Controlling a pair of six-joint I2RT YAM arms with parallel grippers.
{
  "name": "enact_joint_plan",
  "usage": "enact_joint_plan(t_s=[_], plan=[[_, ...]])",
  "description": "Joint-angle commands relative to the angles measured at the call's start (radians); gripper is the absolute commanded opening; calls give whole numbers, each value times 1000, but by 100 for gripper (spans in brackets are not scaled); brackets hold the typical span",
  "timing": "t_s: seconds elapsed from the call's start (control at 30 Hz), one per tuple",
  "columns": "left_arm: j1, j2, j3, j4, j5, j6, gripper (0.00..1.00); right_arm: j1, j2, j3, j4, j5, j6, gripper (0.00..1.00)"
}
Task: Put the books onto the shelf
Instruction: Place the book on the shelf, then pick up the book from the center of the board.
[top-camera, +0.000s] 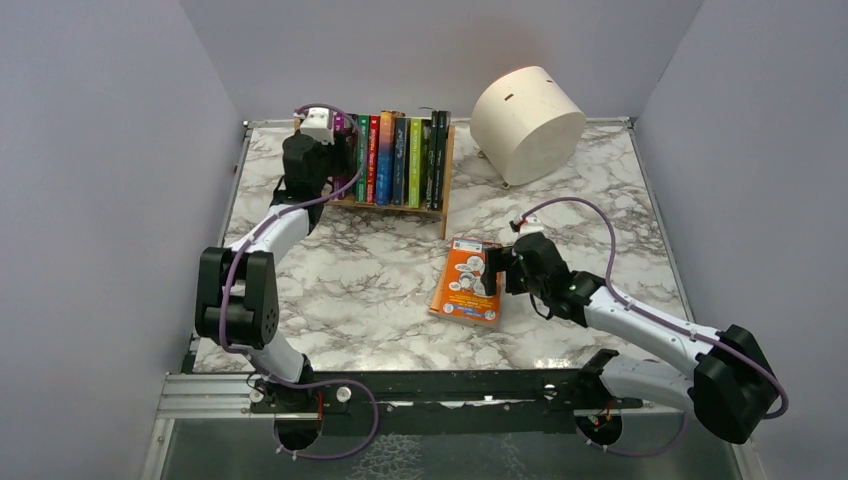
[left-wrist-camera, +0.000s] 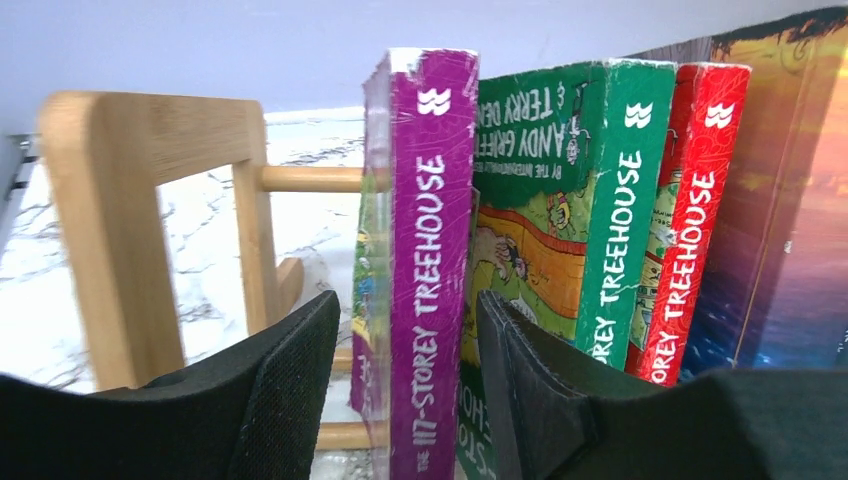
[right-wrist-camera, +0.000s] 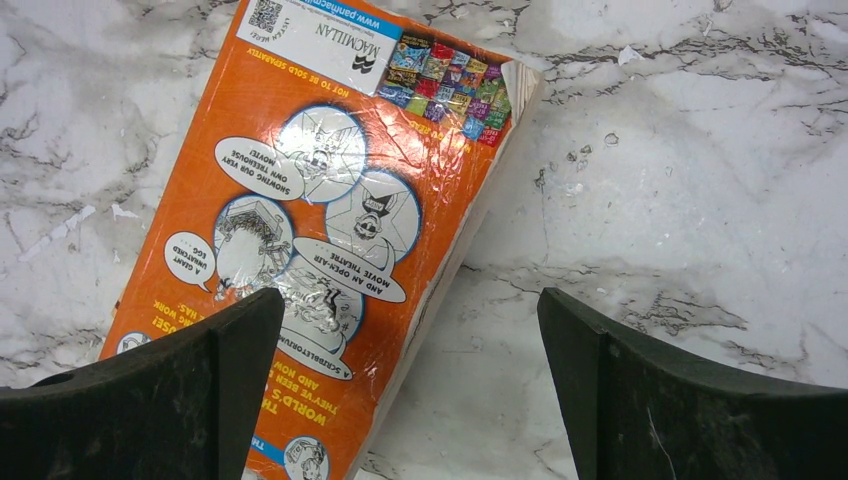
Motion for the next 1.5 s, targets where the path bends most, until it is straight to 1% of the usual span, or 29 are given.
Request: enact_joint_plan(t_s=[0.0, 0.13, 0.27, 0.37, 0.5, 0.7, 0.8, 0.9, 1.03, 1.2, 1.4, 1.43, 1.47], plan=[[-3, -110, -48, 32, -133, -28, 46, 4, -32, 23, -4, -10, 12, 97], [-5, -232, -107, 23, -186, -65, 46, 5, -44, 32, -31, 37, 31, 97], [-27, -377, -172, -13, -135, -82, 47, 5, -27, 61, -114, 129, 95, 99], [-96, -459, -204, -61, -87, -83, 49, 2, -4, 67, -147, 177, 127, 100], [-201, -520, -228, -158, -72, -121, 49, -1, 5, 65, -163, 203, 164, 100], [-287, -588, -348, -144, 38, -121, 49, -10, -26, 70, -221, 272, 205, 100], [-310, -609, -415, -140, 58, -121, 49, -20, -39, 72, -247, 316, 217, 100], [-329, -623, -481, -113, 98, -121, 49, -33, -31, 83, -264, 314, 221, 100], [-383, -614, -546, -71, 123, -121, 49, -42, -2, 91, -273, 310, 228, 100], [-470, -565, -588, -32, 77, -121, 49, -47, 39, 99, -274, 304, 232, 100], [-583, -443, -581, -17, 9, -121, 49, -46, 79, 111, -267, 285, 213, 100], [-598, -422, -580, -9, 2, -121, 49, -47, 80, 109, -263, 261, 207, 100], [-614, -399, -581, 3, -3, -121, 75, -46, 81, 109, -258, 248, 203, 100]])
